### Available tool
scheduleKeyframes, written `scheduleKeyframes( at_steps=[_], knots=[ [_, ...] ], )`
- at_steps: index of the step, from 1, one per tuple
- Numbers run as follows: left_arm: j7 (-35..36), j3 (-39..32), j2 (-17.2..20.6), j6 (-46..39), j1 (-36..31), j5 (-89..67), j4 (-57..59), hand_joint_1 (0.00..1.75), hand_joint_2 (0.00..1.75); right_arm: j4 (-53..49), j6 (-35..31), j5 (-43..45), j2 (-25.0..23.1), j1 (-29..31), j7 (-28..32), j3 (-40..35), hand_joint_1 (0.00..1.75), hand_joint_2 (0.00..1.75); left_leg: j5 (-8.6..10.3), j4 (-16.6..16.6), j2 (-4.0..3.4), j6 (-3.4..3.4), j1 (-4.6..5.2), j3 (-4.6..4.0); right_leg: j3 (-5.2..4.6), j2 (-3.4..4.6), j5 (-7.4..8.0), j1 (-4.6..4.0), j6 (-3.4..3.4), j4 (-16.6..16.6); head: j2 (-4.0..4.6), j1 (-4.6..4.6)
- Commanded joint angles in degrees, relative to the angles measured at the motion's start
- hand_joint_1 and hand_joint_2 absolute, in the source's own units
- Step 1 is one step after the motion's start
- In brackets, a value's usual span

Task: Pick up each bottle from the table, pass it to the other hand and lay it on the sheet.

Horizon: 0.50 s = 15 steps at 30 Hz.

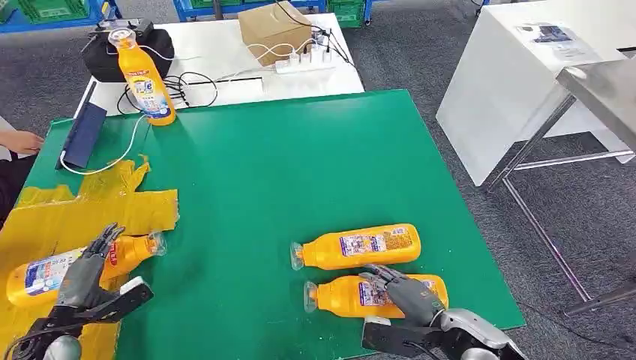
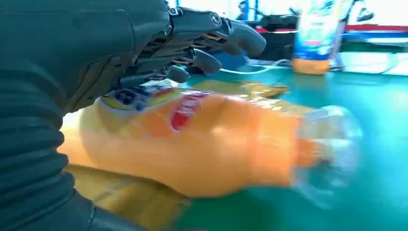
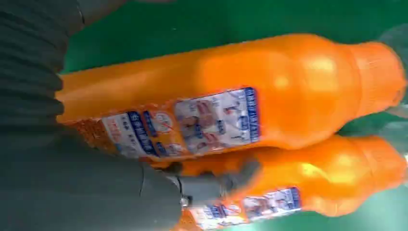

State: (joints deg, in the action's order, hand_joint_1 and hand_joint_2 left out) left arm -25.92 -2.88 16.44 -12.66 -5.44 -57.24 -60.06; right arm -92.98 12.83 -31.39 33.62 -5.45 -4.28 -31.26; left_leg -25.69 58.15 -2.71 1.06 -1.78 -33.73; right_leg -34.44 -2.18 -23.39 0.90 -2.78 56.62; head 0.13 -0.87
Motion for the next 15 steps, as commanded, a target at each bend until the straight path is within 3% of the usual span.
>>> scheduleKeyframes(
  at_steps=[1,6,12,13,14,15],
  knots=[
    [-1.20,2.45,-1.21,0.80,-2.17,3.83,2.60,0.00,1.75,5.03,1.17,1.91,3.16,0.18,-2.32,-6.00,0.00,1.75,0.00,-0.13,0.23,-0.14,0.01,0.24,0.22,0.10,-0.02,0.02,0.10,-0.11,0.00,0.00],
    [-6.68,-0.91,-4.10,7.21,-4.29,15.12,3.10,0.00,1.75,3.13,2.14,0.97,9.11,-1.10,-6.58,-9.53,0.00,1.75,0.03,-0.07,0.33,-0.13,0.02,0.18,0.16,-0.04,-0.02,0.02,0.07,-0.09,0.00,0.00],
    [-8.22,-2.35,-6.89,12.00,-5.86,21.71,1.80,0.00,1.75,5.24,0.55,-1.97,9.98,-2.10,-9.90,-12.77,0.00,1.75,0.02,-0.08,0.47,-0.14,-0.03,0.36,0.28,-0.21,-0.06,-0.03,0.04,-0.21,0.00,0.00],
    [-8.76,-3.12,-7.67,13.64,-6.45,24.11,1.50,0.00,1.75,5.40,0.24,-2.18,10.63,-2.62,-11.12,-13.54,1.61,1.75,0.00,-0.10,0.53,-0.21,-0.04,0.43,0.25,-0.17,-0.06,-0.04,0.07,-0.29,0.00,0.00],
    [-8.91,-3.45,-8.40,15.24,-7.06,25.96,0.91,0.00,1.75,5.29,-0.37,-2.86,11.56,-3.37,-12.51,-14.58,1.75,1.75,-0.07,-0.05,0.40,-0.25,-0.04,0.41,0.11,-0.16,-0.06,-0.05,0.04,-0.28,0.00,0.00],
    [-8.59,-3.57,-9.01,16.55,-7.52,27.48,-0.06,0.00,1.75,5.31,-1.71,-3.25,12.04,-3.76,-13.59,-15.60,1.75,1.75,-0.05,-0.10,0.41,-0.27,-0.03,0.41,0.24,-0.14,-0.04,-0.05,0.05,-0.33,0.00,0.00]
  ],
)
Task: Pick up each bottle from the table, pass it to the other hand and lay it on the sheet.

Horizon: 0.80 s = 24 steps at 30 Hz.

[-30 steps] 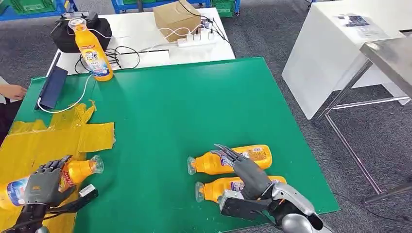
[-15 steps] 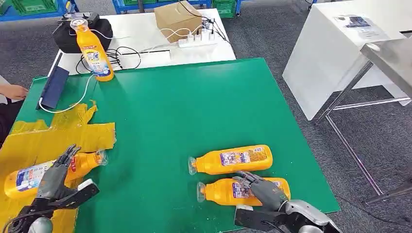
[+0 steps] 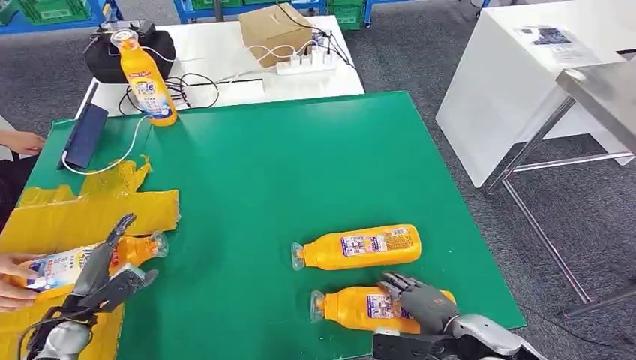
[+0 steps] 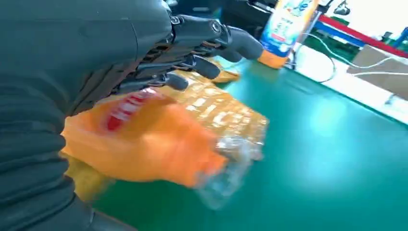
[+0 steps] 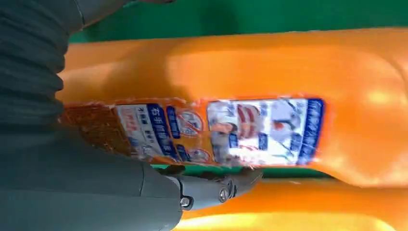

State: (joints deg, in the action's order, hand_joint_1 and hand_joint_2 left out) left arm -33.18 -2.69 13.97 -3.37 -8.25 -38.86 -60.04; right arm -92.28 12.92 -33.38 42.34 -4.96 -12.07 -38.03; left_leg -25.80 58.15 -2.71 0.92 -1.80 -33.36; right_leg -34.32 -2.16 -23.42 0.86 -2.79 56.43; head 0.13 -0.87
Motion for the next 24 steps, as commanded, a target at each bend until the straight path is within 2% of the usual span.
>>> scheduleKeyframes(
  at_steps=[1,3,5,6,9,12,17,18,19,21,22,23,24],
  knots=[
    [-0.66,-4.17,-7.04,8.96,-4.41,11.51,-2.07,0.00,1.75,4.67,-3.94,-0.92,3.57,-4.54,-7.09,-9.90,1.75,1.75,0.08,-0.17,0.69,-0.20,0.00,0.09,0.47,-0.31,-0.04,0.00,0.08,-0.24,0.00,0.02],
    [0.09,-5.45,-7.79,12.30,-3.31,15.98,-5.02,0.00,1.75,4.35,-5.28,-1.78,4.29,-3.93,-9.22,-11.96,1.75,1.75,0.01,-0.05,0.85,-0.21,-0.06,0.30,0.28,-0.48,-0.14,-0.05,0.07,-0.29,0.00,-0.02],
    [0.72,-6.48,-8.59,14.78,-2.34,19.12,-7.38,0.00,1.75,3.94,-5.51,-1.68,4.99,-3.09,-10.20,-13.66,1.75,1.75,-0.05,-0.10,0.72,-0.37,-0.06,0.31,0.25,-0.34,-0.17,-0.07,-0.10,-0.39,0.00,0.00],
    [0.88,-6.92,-8.94,15.86,-1.96,20.52,-8.41,0.00,1.75,3.94,-5.53,-1.82,5.13,-2.64,-10.55,-14.40,1.75,1.75,-0.17,-0.04,0.40,-0.27,-0.07,0.36,0.26,-0.17,-0.16,-0.07,-0.13,-0.37,0.00,0.00],
    [1.54,-7.98,-10.07,18.06,-0.65,23.90,-11.55,0.00,1.75,5.65,-6.80,-2.04,3.51,-1.42,-11.59,-15.11,1.75,1.75,-0.24,-0.11,0.51,-0.38,-0.05,0.56,0.52,-0.13,-0.17,-0.04,-0.12,-0.51,0.00,0.00],
    [2.62,-8.96,-10.50,19.51,1.09,26.45,-15.19,0.00,1.75,8.09,-8.09,-0.59,-0.11,-0.02,-10.75,-13.61,1.75,1.75,-0.32,-0.12,0.29,-0.37,-0.11,0.70,0.65,-0.06,-0.14,-0.10,-0.13,-0.66,0.00,0.00],
    [2.79,-8.99,-10.50,19.57,1.13,26.51,-15.41,0.00,1.75,8.28,-7.93,-0.62,-0.18,0.11,-10.68,-13.57,1.75,1.75,-0.39,-0.12,0.18,-0.38,-0.12,0.72,0.72,0.03,-0.14,-0.11,-0.12,-0.63,0.00,0.00],
    [2.77,-10.40,-10.84,20.81,2.17,29.73,-16.13,0.00,1.75,8.92,-10.50,5.47,-2.53,-0.83,-6.31,-9.57,1.75,1.75,-0.37,-0.18,0.30,-0.42,-0.10,0.76,0.72,0.02,-0.15,-0.10,-0.08,-0.65,0.00,0.00],
    [4.60,-11.31,-10.57,22.36,3.75,31.98,-17.40,0.00,0.00,9.36,-12.14,10.64,-4.93,-1.29,-1.15,-6.06,1.75,1.75,-0.41,-0.13,0.16,-0.36,-0.15,0.75,0.67,0.06,-0.13,-0.13,-0.12,-0.64,0.00,0.00],
    [4.68,-14.73,-10.96,28.69,9.24,41.59,-22.68,0.00,0.00,6.19,-14.59,23.30,-12.07,-3.10,12.95,4.05,1.75,1.75,-0.50,-0.18,-0.08,-0.26,-0.22,0.82,0.66,0.32,-0.07,-0.18,-0.12,-0.68,0.00,0.00],
    [4.97,-15.90,-11.59,30.72,11.58,43.95,-25.31,0.00,0.00,3.19,-15.93,25.46,-16.36,-4.35,16.62,8.59,1.75,1.75,-0.46,-0.28,-0.08,-0.29,-0.19,0.84,0.78,0.41,-0.03,-0.15,-0.09,-0.74,0.00,0.00],
    [6.13,-16.72,-12.71,33.23,13.47,46.53,-27.87,0.00,0.00,-0.25,-17.08,24.05,-20.45,-5.28,18.48,12.27,1.75,1.75,-0.57,-0.16,-0.41,-0.22,-0.30,0.89,1.25,0.56,-0.06,-0.24,-0.10,-0.65,0.00,0.00],
    [6.89,-17.02,-14.31,35.72,14.95,48.41,-30.67,0.00,0.00,-4.24,-16.26,21.71,-24.82,-6.01,18.76,16.08,1.75,1.75,-0.60,-0.25,-0.63,-0.24,-0.34,0.96,1.30,0.85,-0.02,-0.28,-0.02,-0.66,0.00,0.00]
  ],
)
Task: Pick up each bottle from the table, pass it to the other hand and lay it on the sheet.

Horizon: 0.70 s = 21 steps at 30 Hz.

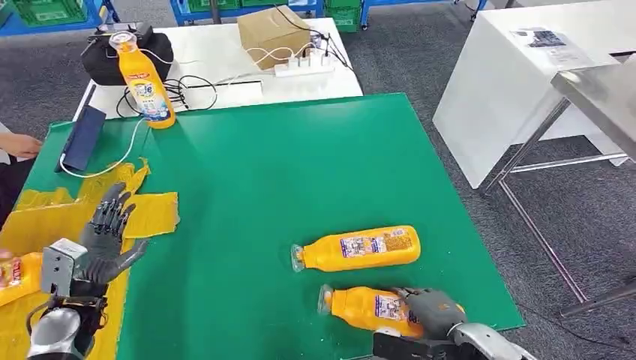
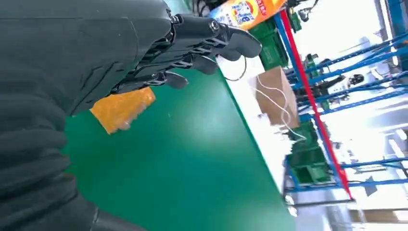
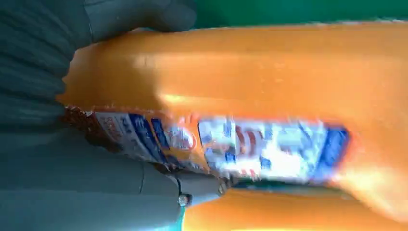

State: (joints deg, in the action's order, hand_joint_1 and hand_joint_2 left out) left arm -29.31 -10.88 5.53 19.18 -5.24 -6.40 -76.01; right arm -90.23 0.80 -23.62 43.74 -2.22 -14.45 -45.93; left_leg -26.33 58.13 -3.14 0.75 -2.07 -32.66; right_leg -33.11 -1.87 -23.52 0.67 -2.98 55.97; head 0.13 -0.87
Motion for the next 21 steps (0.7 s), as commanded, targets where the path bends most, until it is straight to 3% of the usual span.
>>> scheduleKeyframes(
  at_steps=[1,3,7,19,20,21],
  knots=[
    [3.37,-8.11,-6.81,14.83,12.45,17.09,-16.16,0.00,1.75,-8.72,-2.86,13.42,-29.66,-8.93,23.97,26.74,1.75,1.75,-0.15,-0.14,-0.53,0.07,-0.25,0.33,0.11,0.78,0.08,-0.22,0.17,-0.18,0.00,-0.04],
    [5.07,-4.38,-7.55,16.42,12.46,19.05,-17.73,0.00,1.75,-10.86,0.72,13.81,-34.43,-7.91,26.31,30.03,1.75,1.75,-0.10,-0.07,-0.47,0.13,-0.13,0.02,-0.23,0.73,0.03,-0.11,0.16,0.05,0.00,-0.02],
    [6.58,3.13,-6.25,17.93,12.82,22.70,-18.44,0.00,1.75,-9.95,4.65,11.58,-38.70,-4.67,27.73,30.93,1.75,1.75,0.16,-0.04,0.21,0.09,0.03,-0.57,-0.89,0.32,-0.06,0.01,0.18,0.39,0.00,0.02],
    [6.38,3.74,-5.44,18.03,12.97,23.20,-18.43,0.00,1.75,-9.15,5.24,11.47,-39.11,-4.70,28.45,31.28,1.75,1.75,0.20,-0.09,0.30,0.08,0.06,-0.56,-0.82,0.31,-0.06,0.05,0.14,0.34,0.00,0.02],
    [4.07,6.09,-5.58,19.18,12.43,21.90,-22.51,0.00,1.75,-6.83,6.83,9.32,-39.47,2.55,25.86,28.12,1.75,1.75,0.21,-0.04,0.21,0.16,0.03,-0.65,-0.89,0.27,-0.04,0.01,0.11,0.35,0.00,0.00],
    [4.80,6.79,-5.57,19.24,12.13,22.14,-22.99,0.00,1.75,-5.52,7.14,9.80,-39.96,3.94,25.06,27.80,1.75,1.75,0.22,-0.05,0.25,0.15,0.07,-0.66,-0.90,0.24,-0.05,0.04,0.11,0.35,0.00,0.00]
  ],
)
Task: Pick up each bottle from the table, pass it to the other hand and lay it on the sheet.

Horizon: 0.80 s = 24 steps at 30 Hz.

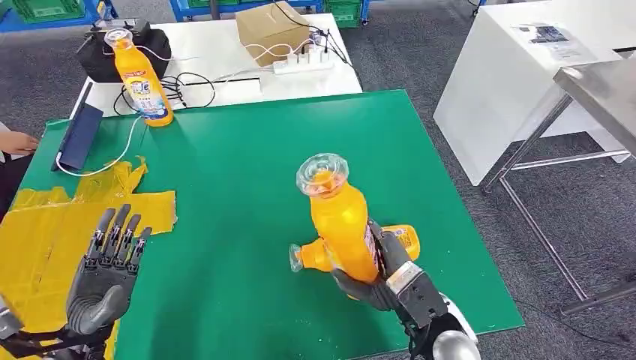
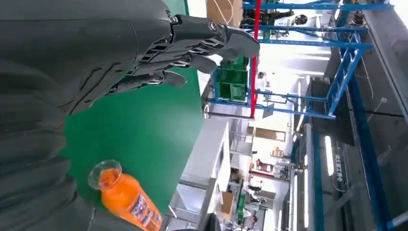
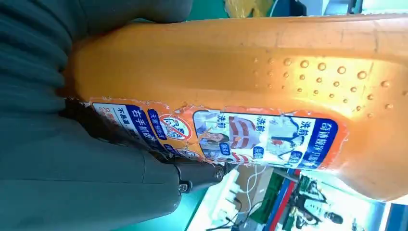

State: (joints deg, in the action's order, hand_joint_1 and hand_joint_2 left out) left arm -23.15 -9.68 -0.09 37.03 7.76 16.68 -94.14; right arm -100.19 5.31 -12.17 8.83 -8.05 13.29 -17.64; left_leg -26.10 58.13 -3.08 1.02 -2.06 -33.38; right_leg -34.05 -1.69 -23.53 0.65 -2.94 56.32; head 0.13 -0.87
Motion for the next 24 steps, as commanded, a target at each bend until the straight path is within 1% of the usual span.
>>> scheduleKeyframes(
  at_steps=[1,3,4,6,7,8,10,13,14,17,18,19,22,24],
  knots=[
    [-0.96,6.39,0.09,1.45,-1.30,-0.74,-4.93,0.00,1.75,6.18,2.82,-1.90,-5.03,11.05,-3.78,-1.16,1.75,1.75,-0.04,0.03,0.02,-0.18,0.10,-0.01,-0.11,0.38,0.03,0.09,0.13,0.11,0.00,0.02],
    [-0.88,7.83,0.31,1.44,-2.19,-0.83,-4.67,0.00,1.75,10.00,3.25,-1.61,-5.03,13.39,-5.21,-2.16,1.75,1.75,0.02,-0.02,0.01,-0.11,0.05,-0.13,-0.16,0.18,0.07,0.04,0.06,0.02,0.00,0.02],
    [-0.97,8.80,0.64,1.31,-2.97,-1.12,-4.23,0.00,1.75,13.40,3.50,-1.85,-4.41,15.59,-7.24,-3.36,1.75,1.75,0.04,-0.07,0.10,-0.15,0.05,-0.01,-0.06,0.20,0.07,0.04,0.10,-0.03,0.00,0.00],
    [-0.63,10.12,0.95,1.55,-4.37,-0.67,-3.24,0.00,1.75,18.91,4.27,-0.98,-3.95,18.98,-8.75,-4.75,1.75,1.75,0.06,-0.06,0.10,-0.13,0.03,0.00,-0.03,0.12,0.07,0.02,0.07,-0.06,0.00,0.02],
    [-0.27,11.00,1.06,1.69,-5.39,-0.37,-2.46,0.00,1.75,22.46,5.03,-0.01,-4.04,21.24,-9.46,-5.43,1.75,1.75,0.10,-0.12,0.17,-0.21,0.06,0.07,0.01,0.21,0.11,0.05,0.12,-0.09,0.00,0.00],
    [0.06,11.62,1.17,1.71,-5.98,-0.23,-2.06,0.00,1.75,24.82,5.19,0.03,-4.18,22.88,-9.49,-6.18,1.75,1.75,0.08,-0.06,0.07,-0.14,0.03,-0.01,-0.04,0.14,0.09,0.02,0.06,-0.06,0.00,0.02],
    [0.13,12.92,1.35,1.22,-7.15,-0.70,-1.49,0.00,1.75,29.25,5.77,0.20,-5.02,26.63,-9.97,-8.65,1.75,1.75,0.13,-0.14,0.13,-0.26,0.07,0.10,0.04,0.27,0.13,0.06,0.12,-0.09,0.00,0.00],
    [0.53,14.58,1.52,0.98,-8.61,-0.81,-0.46,0.00,1.75,32.71,6.53,0.48,-7.02,31.17,-11.01,-13.38,1.75,1.75,0.13,-0.07,0.00,-0.19,0.07,0.03,-0.05,0.29,0.12,0.05,0.08,-0.01,0.00,0.00],
    [0.57,14.91,1.62,0.71,-8.92,-0.90,-0.20,0.00,1.75,33.30,6.66,0.64,-7.66,32.30,-11.39,-15.16,1.75,1.75,0.14,-0.11,0.06,-0.23,0.12,0.06,-0.03,0.32,0.12,0.10,0.10,0.01,0.00,0.00],
    [0.48,15.53,1.77,0.33,-9.64,-1.37,0.55,0.00,1.75,33.90,6.69,0.88,-9.58,34.37,-12.22,-20.36,1.75,1.75,0.10,-0.11,-0.01,-0.25,0.13,0.11,-0.05,0.45,0.09,0.11,0.14,0.09,0.00,0.02],
    [0.47,15.61,1.74,0.23,-9.76,-1.52,0.65,0.00,1.75,33.79,6.74,0.85,-10.38,34.66,-12.58,-21.59,1.75,1.75,0.12,-0.05,-0.03,-0.16,0.07,-0.04,-0.11,0.24,0.10,0.05,0.06,0.09,0.00,0.00],
    [0.47,15.69,1.76,0.20,-9.86,-1.62,0.77,0.00,1.75,33.72,6.70,0.85,-10.30,34.78,-12.66,-22.19,1.75,1.75,0.11,-0.10,0.00,-0.19,0.10,0.05,-0.08,0.32,0.08,0.08,0.11,0.11,0.00,0.02],
    [0.46,15.70,1.77,0.19,-9.85,-1.64,0.79,0.00,1.75,33.67,6.63,0.86,-10.17,34.66,-12.79,-22.34,1.75,1.75,0.13,-0.06,0.12,-0.17,0.08,-0.04,-0.13,0.09,0.04,0.05,0.04,0.12,0.00,0.02],
    [0.46,15.69,1.79,0.20,-9.82,-1.64,0.77,0.00,1.75,33.65,6.62,0.86,-9.91,34.65,-12.79,-22.31,1.75,1.75,0.11,-0.10,0.27,-0.27,0.12,0.08,-0.03,0.12,0.01,0.10,0.08,0.11,0.00,0.00]
  ],
)
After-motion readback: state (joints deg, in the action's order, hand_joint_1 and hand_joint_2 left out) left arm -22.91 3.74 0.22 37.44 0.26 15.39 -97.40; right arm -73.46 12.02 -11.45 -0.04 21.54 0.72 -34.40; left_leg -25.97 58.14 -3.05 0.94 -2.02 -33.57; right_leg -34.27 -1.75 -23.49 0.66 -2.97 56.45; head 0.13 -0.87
